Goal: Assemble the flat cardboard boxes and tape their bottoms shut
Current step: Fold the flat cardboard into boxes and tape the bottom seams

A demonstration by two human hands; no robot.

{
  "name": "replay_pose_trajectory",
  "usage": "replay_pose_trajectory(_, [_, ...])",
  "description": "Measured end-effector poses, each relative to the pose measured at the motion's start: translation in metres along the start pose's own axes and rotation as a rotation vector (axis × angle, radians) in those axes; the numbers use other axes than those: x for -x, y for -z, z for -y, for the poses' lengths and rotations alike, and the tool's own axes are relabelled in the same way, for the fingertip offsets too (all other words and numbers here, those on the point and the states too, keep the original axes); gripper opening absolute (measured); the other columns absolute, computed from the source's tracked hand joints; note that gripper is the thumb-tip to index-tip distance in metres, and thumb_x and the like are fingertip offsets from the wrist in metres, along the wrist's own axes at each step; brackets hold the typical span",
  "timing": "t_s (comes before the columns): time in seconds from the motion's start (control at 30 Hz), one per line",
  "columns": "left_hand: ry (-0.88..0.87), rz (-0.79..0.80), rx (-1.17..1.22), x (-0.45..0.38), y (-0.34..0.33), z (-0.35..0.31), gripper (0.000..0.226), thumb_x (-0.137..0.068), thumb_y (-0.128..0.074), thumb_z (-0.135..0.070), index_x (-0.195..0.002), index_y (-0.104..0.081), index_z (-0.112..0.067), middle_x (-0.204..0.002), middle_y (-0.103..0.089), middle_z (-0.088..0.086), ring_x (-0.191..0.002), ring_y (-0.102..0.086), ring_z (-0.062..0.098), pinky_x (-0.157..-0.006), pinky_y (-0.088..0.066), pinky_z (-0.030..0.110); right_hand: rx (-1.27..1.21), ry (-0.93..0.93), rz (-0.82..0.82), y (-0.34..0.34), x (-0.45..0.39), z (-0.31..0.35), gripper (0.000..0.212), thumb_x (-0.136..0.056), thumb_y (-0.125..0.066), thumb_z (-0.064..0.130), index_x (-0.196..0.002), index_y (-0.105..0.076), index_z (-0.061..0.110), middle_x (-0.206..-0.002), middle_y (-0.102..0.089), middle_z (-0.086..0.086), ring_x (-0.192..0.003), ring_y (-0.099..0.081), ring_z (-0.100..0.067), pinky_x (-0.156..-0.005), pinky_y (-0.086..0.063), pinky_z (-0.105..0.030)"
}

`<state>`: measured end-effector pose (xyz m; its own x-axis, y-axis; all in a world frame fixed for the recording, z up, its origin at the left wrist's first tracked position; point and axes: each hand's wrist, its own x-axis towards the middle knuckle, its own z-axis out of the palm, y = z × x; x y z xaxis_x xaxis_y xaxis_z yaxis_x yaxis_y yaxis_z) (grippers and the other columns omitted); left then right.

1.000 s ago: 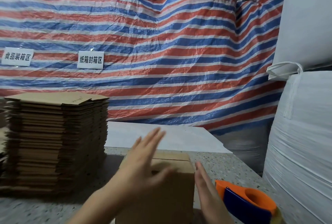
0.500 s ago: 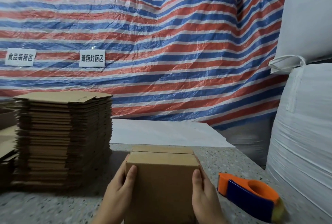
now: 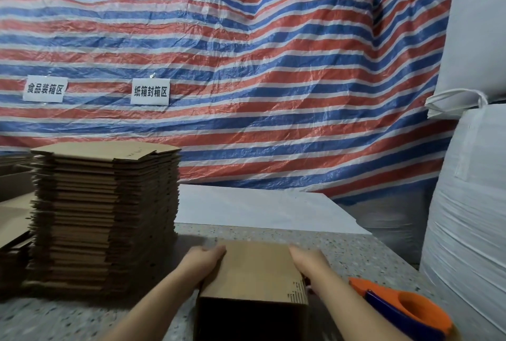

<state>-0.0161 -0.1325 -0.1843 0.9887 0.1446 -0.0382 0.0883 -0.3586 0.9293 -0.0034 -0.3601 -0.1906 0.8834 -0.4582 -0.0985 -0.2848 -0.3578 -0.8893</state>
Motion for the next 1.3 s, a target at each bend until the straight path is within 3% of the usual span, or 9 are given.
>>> replay_pose_trajectory(0.07, [0.076, -0.004, 0.120, -0.002, -0.001, 0.008, 0.050, -0.091, -0.064, -0.047, -0.107, -0.066, 0.000, -0.100, -0.069, 0.015, -0.084, -0.064, 0.025, -0.073, -0.050, 0.029, -0.062, -0.027, 0.056, 0.001, -0.003, -0.008, 0.061, -0.096, -0.052, 0.051, -0.134, -0.056, 0.004, -0.096, -0.064, -0.009, -0.076, -0.060, -0.020, -0.060, -0.047, -0.026])
replay_pose_trajectory(0.13, [0.157, 0.029, 0.206, 0.005, 0.005, 0.009, 0.057, -0.095, -0.051, -0.056, -0.110, -0.062, -0.002, -0.094, -0.064, 0.012, -0.079, -0.059, 0.024, -0.069, -0.044, 0.029, -0.118, -0.081, 0.131, 0.008, -0.002, -0.013, 0.065, -0.098, -0.041, 0.058, -0.132, -0.056, 0.005, -0.112, -0.065, -0.014, -0.095, -0.064, -0.028, -0.080, -0.057, -0.038])
replay_pose_trajectory(0.27, [0.106, -0.001, 0.110, 0.028, 0.015, 0.034, 0.043, -0.098, -0.041, -0.057, -0.116, -0.056, -0.021, -0.103, -0.057, 0.000, -0.088, -0.056, 0.017, -0.070, -0.046, 0.031, -0.150, -0.065, 0.200, 0.021, 0.019, -0.042, 0.065, -0.099, -0.037, 0.063, -0.138, -0.055, 0.014, -0.140, -0.058, -0.007, -0.128, -0.055, -0.029, -0.110, -0.044, -0.047])
replay_pose_trajectory(0.37, [0.058, -0.005, 0.159, 0.046, 0.010, 0.046, 0.028, -0.097, -0.051, -0.045, -0.102, -0.061, -0.019, -0.097, -0.062, 0.006, -0.085, -0.060, 0.021, -0.072, -0.049, 0.033, -0.117, 0.008, 0.303, 0.014, 0.057, -0.054, 0.040, -0.101, -0.040, 0.053, -0.117, -0.057, 0.020, -0.125, -0.055, 0.011, -0.132, -0.048, -0.019, -0.103, -0.032, -0.027])
replay_pose_trajectory(0.5, [-0.087, -0.131, 0.212, 0.037, 0.001, 0.032, 0.010, -0.094, -0.052, -0.029, -0.092, -0.057, -0.021, -0.094, -0.064, 0.004, -0.086, -0.062, 0.020, -0.073, -0.052, 0.036, -0.129, 0.153, 0.250, -0.006, 0.064, -0.030, 0.044, -0.103, -0.041, 0.047, -0.138, -0.050, 0.022, -0.132, -0.057, 0.000, -0.117, -0.052, -0.017, -0.101, -0.039, -0.037])
replay_pose_trajectory(0.63, [-0.136, -0.235, 0.261, -0.036, 0.005, -0.011, 0.019, -0.093, -0.052, -0.028, -0.100, -0.062, -0.013, -0.099, -0.065, 0.007, -0.093, -0.061, 0.025, -0.087, -0.051, 0.039, -0.247, 0.225, 0.150, -0.022, 0.010, 0.037, 0.037, -0.102, -0.046, 0.043, -0.125, -0.051, 0.014, -0.115, -0.062, -0.007, -0.105, -0.058, -0.022, -0.091, -0.049, -0.040])
replay_pose_trajectory(0.93, [-0.119, -0.303, 0.269, -0.252, 0.011, -0.071, 0.039, -0.101, -0.045, -0.034, -0.130, -0.057, -0.010, -0.117, -0.063, 0.011, -0.104, -0.060, 0.027, -0.086, -0.052, 0.037, -0.237, 0.231, 0.263, -0.095, -0.165, 0.163, 0.055, -0.102, -0.035, 0.055, -0.136, -0.055, 0.017, -0.135, -0.059, -0.006, -0.121, -0.054, -0.023, -0.096, -0.044, -0.037])
replay_pose_trajectory(1.17, [-0.039, -0.349, 0.134, -0.362, -0.006, -0.029, 0.039, -0.102, -0.042, -0.031, -0.129, -0.055, -0.007, -0.122, -0.060, 0.018, -0.112, -0.057, 0.036, -0.098, -0.050, 0.046, -0.089, 0.242, 0.300, -0.180, -0.261, 0.147, 0.054, -0.108, -0.033, 0.043, -0.139, -0.051, 0.003, -0.125, -0.056, -0.011, -0.110, -0.053, -0.029, -0.090, -0.040, -0.035])
replay_pose_trajectory(1.3, [-0.030, -0.324, -0.002, -0.392, -0.017, 0.006, 0.041, -0.102, -0.040, -0.025, -0.127, -0.057, 0.002, -0.123, -0.061, 0.022, -0.113, -0.058, 0.039, -0.098, -0.048, 0.044, -0.027, 0.224, 0.293, -0.213, -0.282, 0.122, 0.051, -0.109, -0.032, 0.039, -0.139, -0.051, 0.004, -0.138, -0.056, -0.016, -0.125, -0.053, -0.033, -0.101, -0.043, -0.037])
